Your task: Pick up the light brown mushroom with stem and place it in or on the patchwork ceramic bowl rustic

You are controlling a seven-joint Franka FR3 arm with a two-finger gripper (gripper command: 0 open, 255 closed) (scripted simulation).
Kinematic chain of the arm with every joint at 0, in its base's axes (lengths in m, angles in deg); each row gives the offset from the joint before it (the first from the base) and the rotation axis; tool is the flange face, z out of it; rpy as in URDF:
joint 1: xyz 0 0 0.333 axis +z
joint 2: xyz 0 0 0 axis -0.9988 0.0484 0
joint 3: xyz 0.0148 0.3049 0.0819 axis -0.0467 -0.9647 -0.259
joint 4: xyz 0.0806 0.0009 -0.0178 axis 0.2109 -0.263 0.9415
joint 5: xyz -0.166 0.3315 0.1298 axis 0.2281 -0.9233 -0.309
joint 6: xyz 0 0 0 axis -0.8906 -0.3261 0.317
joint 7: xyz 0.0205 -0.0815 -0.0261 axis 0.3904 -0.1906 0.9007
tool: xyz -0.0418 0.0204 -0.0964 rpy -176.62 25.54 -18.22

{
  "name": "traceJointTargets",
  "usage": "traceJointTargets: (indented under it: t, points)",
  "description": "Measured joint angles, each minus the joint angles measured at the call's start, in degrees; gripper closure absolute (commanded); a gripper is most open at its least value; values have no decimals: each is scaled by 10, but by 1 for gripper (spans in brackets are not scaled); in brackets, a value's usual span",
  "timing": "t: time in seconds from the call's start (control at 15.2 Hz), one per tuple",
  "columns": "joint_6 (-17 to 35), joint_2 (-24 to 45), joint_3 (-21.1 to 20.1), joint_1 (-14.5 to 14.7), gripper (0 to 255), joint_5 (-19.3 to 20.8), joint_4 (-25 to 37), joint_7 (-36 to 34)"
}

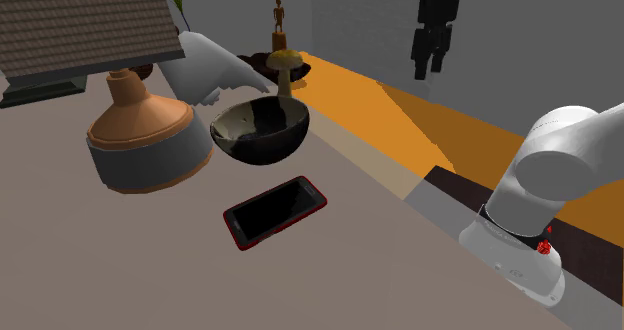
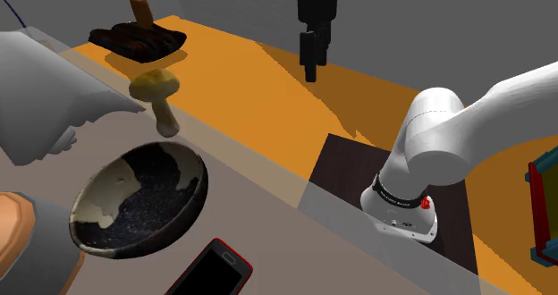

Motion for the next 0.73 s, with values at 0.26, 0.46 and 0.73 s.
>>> traceJointTargets:
  t: [0.26,0.46,0.73]
  points:
    - [23,-19,-22,-8,0,-45,-20,-70]
    - [68,-29,-57,-19,0,-110,-36,-171]
    - [136,-51,-110,-34,0,-191,-62,-305]
